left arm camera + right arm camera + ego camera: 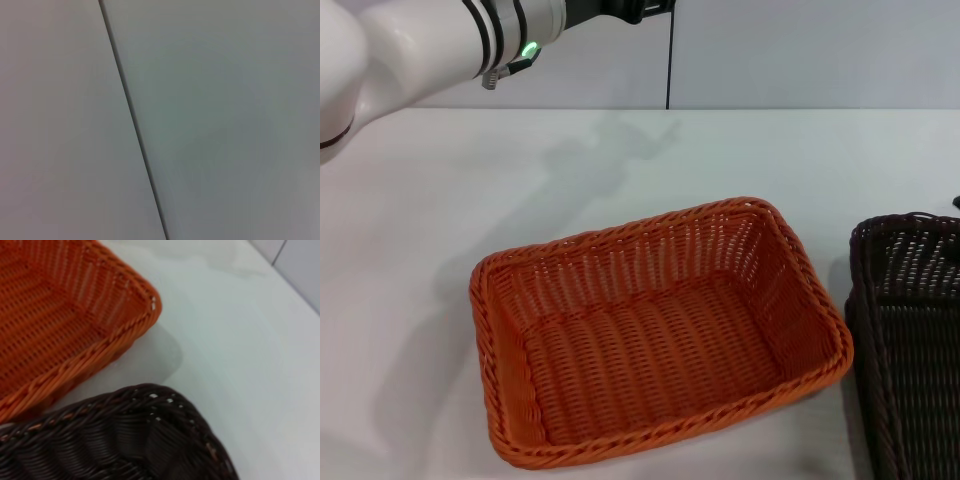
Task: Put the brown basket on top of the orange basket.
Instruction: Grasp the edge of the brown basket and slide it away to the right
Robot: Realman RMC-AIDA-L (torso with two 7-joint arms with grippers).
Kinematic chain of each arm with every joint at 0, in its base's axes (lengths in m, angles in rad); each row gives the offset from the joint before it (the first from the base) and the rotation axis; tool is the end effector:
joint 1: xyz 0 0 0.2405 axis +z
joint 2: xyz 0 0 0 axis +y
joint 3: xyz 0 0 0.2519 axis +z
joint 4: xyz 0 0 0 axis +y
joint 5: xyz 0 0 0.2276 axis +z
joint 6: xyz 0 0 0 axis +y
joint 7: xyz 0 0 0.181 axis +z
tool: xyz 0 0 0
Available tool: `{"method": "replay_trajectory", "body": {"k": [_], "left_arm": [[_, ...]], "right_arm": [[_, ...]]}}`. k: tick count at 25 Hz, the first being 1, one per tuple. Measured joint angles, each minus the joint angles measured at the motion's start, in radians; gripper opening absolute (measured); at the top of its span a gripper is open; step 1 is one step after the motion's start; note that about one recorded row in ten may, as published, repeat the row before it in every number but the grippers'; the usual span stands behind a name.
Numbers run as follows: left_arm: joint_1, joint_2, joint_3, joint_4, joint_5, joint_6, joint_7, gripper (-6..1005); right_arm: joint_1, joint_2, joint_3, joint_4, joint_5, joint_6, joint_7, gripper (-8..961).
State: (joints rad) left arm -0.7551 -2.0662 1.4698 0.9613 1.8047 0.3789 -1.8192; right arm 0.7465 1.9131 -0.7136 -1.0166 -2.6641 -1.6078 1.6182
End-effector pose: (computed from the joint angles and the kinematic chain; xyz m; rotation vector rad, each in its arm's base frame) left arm -0.0836 0.5189 -0.0220 -2.1573 -0.2715 -0.4578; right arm 0.2663 0.4240 0.0934 -2.6997 0.3732 -0.4032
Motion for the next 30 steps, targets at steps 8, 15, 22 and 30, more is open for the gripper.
{"method": "replay_trajectory", "body": {"k": [8, 15, 22, 30], "left_arm": [[-0.004, 0.0, 0.005, 0.0, -0.016, 0.0, 0.0, 845], [-0.004, 0.0, 0.007, 0.0, -0.02, 0.0, 0.0, 845], [-0.004, -0.001, 0.004, -0.01, -0.02, 0.0, 0.0, 845], [-0.006, -0.001, 0.006, -0.023, -0.019, -0.025, 0.009, 845]], "right_arm": [[0.016, -0.022, -0.001, 0.133, -0.004, 0.081, -0.062, 635], [0.023, -0.041, 0.006, 0.163, 0.04, 0.068, -0.122, 607], [0.04, -0.063, 0.005, 0.172, -0.01, 0.01, -0.111, 375], [0.051, -0.078, 0.035, 0.196, -0.101, -0.026, -0.085, 241]]}}
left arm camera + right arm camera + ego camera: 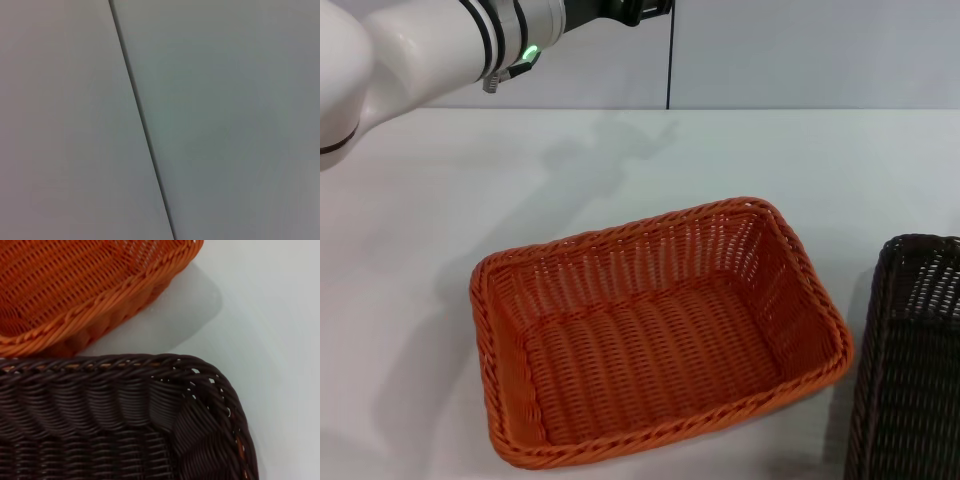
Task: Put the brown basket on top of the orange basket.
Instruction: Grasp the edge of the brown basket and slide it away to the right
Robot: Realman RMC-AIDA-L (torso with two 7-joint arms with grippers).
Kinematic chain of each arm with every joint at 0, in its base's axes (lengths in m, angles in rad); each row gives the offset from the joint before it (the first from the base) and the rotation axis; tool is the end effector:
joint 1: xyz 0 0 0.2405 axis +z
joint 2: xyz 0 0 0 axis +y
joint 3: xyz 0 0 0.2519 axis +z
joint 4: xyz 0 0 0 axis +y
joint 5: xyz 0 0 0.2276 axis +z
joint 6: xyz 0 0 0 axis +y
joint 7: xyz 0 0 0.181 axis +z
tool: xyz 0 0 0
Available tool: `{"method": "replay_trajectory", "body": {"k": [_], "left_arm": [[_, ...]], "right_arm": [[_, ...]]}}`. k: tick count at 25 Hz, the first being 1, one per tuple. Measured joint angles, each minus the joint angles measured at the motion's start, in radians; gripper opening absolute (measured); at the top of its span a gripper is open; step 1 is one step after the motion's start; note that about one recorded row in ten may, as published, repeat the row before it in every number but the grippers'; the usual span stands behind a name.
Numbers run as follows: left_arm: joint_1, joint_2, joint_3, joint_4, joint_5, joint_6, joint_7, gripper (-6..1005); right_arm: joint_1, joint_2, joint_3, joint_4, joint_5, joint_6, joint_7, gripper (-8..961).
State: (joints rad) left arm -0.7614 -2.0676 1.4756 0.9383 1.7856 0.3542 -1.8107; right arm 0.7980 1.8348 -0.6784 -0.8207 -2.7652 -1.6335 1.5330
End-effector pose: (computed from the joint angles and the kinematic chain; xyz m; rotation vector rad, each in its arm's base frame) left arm -0.0871 0.5210 -0.0242 -2.1442 -0.2895 -0.4553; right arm 0.2939 0.4148 0.0968 -2.7989 0.4128 -0.5331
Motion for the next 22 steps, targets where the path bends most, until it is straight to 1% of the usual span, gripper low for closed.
{"method": "replay_trajectory", "body": {"k": [3, 7, 12, 22], "left_arm": [[-0.002, 0.0, 0.002, -0.001, 0.0, -0.004, 0.006, 845], [-0.004, -0.001, 0.003, -0.003, -0.002, -0.008, 0.009, 845], [-0.006, -0.001, 0.003, -0.007, -0.003, -0.008, 0.009, 845], [-0.018, 0.001, -0.002, -0.025, -0.003, -0.021, 0.021, 845]], "right_arm": [[-0.004, -0.006, 0.009, -0.004, -0.001, -0.02, 0.001, 219], [-0.008, -0.014, 0.012, 0.006, -0.011, -0.035, 0.006, 215], [-0.016, -0.015, 0.025, 0.018, -0.052, -0.058, 0.01, 210], [-0.053, -0.016, 0.092, 0.01, -0.049, -0.097, 0.01, 201]]}}
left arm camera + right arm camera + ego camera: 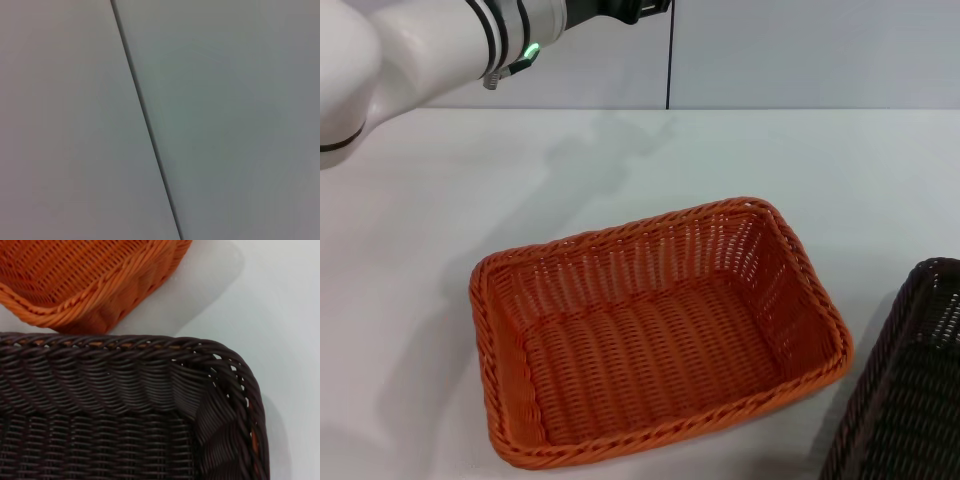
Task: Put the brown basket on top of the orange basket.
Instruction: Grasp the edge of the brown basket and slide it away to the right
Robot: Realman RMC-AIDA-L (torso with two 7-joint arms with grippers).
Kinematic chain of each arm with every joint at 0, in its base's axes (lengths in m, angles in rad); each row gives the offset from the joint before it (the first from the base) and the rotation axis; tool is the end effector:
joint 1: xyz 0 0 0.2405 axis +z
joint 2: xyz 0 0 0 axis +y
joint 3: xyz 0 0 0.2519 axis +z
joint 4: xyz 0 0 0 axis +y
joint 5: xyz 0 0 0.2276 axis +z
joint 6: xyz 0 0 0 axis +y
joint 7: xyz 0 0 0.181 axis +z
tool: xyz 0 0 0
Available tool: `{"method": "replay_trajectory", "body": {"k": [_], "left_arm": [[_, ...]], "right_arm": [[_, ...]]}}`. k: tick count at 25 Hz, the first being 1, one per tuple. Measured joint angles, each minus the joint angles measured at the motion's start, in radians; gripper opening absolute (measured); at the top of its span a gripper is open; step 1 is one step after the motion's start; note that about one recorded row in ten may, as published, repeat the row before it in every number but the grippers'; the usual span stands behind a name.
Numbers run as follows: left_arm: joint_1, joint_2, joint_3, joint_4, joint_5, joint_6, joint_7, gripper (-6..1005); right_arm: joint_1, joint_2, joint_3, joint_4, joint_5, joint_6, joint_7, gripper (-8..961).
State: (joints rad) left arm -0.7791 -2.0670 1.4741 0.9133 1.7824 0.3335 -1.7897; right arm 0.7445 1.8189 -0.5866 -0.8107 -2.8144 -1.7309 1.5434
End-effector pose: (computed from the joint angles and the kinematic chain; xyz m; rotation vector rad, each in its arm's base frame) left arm -0.0875 0.5250 -0.0247 -2.1327 -0.2744 -0.4367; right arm 0.3203 0.3808 0.1063 -2.8291 0.6203 -0.4966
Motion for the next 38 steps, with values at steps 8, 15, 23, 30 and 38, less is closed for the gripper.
{"method": "replay_trajectory", "body": {"k": [8, 15, 23, 30, 38], "left_arm": [[-0.019, -0.001, -0.003, -0.026, 0.0, -0.008, 0.011, 845], [-0.015, 0.001, -0.036, -0.026, 0.0, -0.024, 0.012, 845], [-0.014, 0.004, -0.072, -0.029, 0.0, -0.027, 0.012, 845], [-0.01, 0.006, -0.092, -0.03, 0.0, -0.027, 0.012, 845], [-0.005, 0.007, -0.104, -0.039, 0.002, -0.027, 0.023, 845]], "right_arm": [[-0.023, 0.001, 0.074, -0.047, 0.022, -0.049, -0.022, 185], [-0.057, 0.001, 0.145, -0.15, 0.083, -0.149, -0.043, 171], [-0.059, -0.008, 0.27, -0.243, 0.114, -0.27, -0.089, 167], [-0.085, -0.009, 0.306, -0.327, 0.224, -0.331, -0.091, 166], [-0.122, -0.005, 0.312, -0.344, 0.404, -0.381, -0.089, 166]]}}
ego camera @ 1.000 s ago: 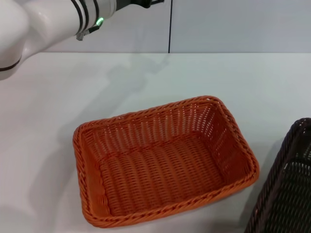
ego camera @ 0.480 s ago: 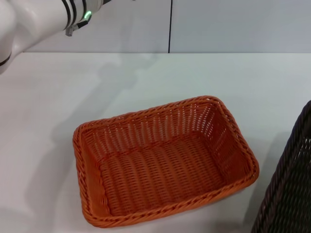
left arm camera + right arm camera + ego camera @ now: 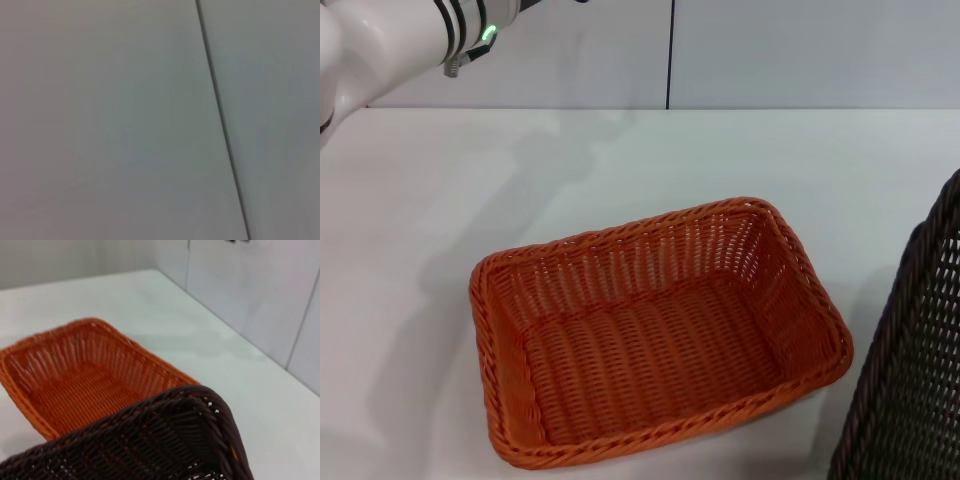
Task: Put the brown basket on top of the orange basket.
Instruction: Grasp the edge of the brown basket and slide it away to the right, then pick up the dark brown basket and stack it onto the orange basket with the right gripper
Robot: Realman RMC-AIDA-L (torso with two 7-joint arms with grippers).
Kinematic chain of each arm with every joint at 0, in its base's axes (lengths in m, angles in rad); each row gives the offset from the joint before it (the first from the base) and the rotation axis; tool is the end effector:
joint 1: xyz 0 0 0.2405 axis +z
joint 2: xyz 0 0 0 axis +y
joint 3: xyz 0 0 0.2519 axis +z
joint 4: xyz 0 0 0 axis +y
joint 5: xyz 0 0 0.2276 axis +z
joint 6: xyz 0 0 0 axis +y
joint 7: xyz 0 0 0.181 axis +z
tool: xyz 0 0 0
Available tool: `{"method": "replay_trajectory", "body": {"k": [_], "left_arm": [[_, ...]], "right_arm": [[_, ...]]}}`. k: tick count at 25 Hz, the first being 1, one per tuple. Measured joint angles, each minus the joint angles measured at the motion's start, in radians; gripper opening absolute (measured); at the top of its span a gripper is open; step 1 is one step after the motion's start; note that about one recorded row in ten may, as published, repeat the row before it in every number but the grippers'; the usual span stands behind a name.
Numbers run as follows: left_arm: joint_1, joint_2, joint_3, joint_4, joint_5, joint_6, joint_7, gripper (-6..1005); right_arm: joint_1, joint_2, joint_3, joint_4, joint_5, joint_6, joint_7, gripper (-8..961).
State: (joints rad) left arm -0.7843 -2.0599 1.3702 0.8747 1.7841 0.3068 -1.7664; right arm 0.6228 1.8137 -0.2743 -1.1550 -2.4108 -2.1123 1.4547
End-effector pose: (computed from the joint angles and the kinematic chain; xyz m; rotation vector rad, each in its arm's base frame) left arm -0.1108 0.5404 0.0039 -2.0294 -0.3445 -0.4315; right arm 0.2634 0.3372 0.1854 -2.7400 0.3235 0.1740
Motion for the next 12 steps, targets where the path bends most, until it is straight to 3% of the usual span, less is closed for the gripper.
{"method": "replay_trajectory", "body": {"k": [12], "left_arm": [[0.009, 0.001, -0.034, -0.013, -0.001, 0.004, 0.016, 845]], "right_arm": [[-0.035, -0.018, 0.004, 0.08, 0.198, -0.064, 0.005, 167]]}}
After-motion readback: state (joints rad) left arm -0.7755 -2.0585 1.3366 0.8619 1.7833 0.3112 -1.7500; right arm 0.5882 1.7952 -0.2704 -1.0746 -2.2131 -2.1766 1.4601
